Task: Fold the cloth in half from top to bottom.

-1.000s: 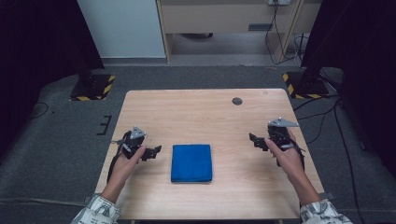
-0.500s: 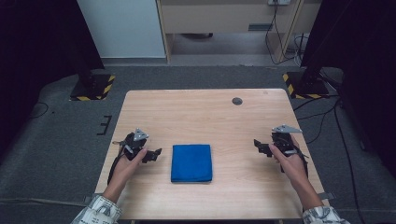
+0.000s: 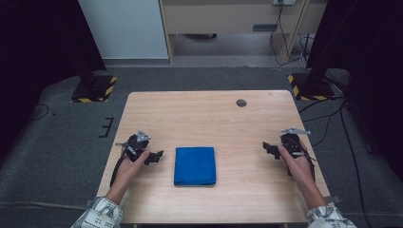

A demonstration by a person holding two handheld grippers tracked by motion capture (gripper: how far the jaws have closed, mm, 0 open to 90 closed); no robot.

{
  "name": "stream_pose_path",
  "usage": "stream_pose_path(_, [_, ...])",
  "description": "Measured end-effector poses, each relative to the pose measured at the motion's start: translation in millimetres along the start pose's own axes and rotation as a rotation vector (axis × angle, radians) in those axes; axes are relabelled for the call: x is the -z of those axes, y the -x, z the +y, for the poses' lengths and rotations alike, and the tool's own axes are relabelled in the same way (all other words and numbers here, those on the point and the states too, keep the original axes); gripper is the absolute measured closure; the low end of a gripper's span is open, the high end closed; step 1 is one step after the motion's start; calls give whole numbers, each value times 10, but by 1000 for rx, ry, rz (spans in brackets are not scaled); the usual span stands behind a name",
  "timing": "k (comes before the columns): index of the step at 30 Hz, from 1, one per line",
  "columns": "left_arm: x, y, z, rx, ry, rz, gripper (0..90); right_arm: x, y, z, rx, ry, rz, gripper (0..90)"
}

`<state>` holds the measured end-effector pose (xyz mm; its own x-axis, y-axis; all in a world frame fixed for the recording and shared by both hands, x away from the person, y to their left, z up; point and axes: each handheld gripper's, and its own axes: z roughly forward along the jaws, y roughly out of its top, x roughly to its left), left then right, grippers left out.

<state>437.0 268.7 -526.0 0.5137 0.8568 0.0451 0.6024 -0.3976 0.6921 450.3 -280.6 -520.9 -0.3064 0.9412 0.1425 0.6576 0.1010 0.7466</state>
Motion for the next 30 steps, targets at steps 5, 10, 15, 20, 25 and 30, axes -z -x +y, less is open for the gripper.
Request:
stream_pose_path(5, [-33,-18,-10,5,-8,6,56,-55,60,-9,-21,-12,-26,111])
stream_pose_path(10, [-60,-20,-19,7,-20,2,56,-100,62,-33,-13,-29,-42,109])
stream_pose_path(15, [-80,-10,-26,19,-14,-12,45,-148,34,-64,8,-37,-55,101])
stream_pose_path(20, [-95,-5,-56,31,4,-26,21,-182,-37,-88,52,-34,-90,78])
stream_pose_path(25, [-99,-3,-62,31,10,-27,11,-192,-101,-102,84,-49,-126,72])
stream_pose_path(30, [-101,-1,-63,30,9,-27,7,-122,-133,-167,93,-51,-112,71])
